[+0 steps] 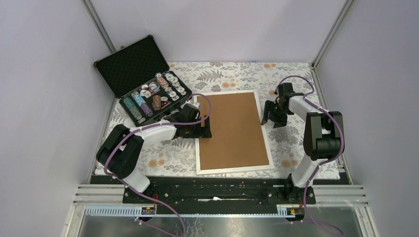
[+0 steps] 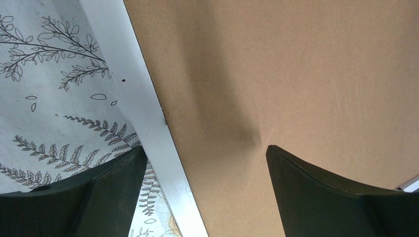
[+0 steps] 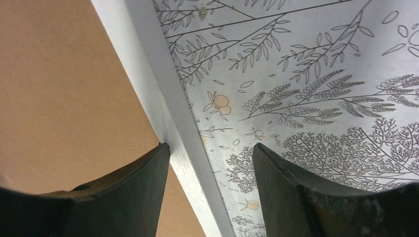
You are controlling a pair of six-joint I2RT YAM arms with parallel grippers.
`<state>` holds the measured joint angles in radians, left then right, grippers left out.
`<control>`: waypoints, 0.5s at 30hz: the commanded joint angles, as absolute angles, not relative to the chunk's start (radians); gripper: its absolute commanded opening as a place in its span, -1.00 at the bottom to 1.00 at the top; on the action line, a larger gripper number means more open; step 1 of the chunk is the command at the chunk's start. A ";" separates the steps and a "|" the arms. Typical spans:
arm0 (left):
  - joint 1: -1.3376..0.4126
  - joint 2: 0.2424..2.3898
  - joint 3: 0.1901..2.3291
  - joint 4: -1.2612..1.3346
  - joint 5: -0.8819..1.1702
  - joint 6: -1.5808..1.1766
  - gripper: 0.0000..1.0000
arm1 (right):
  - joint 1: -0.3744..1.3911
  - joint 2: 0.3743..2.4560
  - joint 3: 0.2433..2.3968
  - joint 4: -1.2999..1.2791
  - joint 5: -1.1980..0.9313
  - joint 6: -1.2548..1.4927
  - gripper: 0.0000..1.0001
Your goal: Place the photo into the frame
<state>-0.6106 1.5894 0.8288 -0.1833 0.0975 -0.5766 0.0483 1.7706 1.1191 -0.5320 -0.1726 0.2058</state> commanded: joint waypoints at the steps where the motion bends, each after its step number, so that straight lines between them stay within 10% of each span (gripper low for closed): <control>1: -0.612 1.614 0.807 -0.193 0.098 -0.580 0.92 | 0.073 1.800 1.131 -0.528 -0.192 0.188 0.38; 15: -0.613 1.636 0.798 -0.183 0.107 -0.579 0.91 | 0.113 1.908 1.215 -0.611 -0.150 0.098 0.38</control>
<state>-0.6106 1.5902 0.8288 -0.1818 0.0982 -0.5766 0.0612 1.8378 1.2053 -0.6090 -0.1848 0.1425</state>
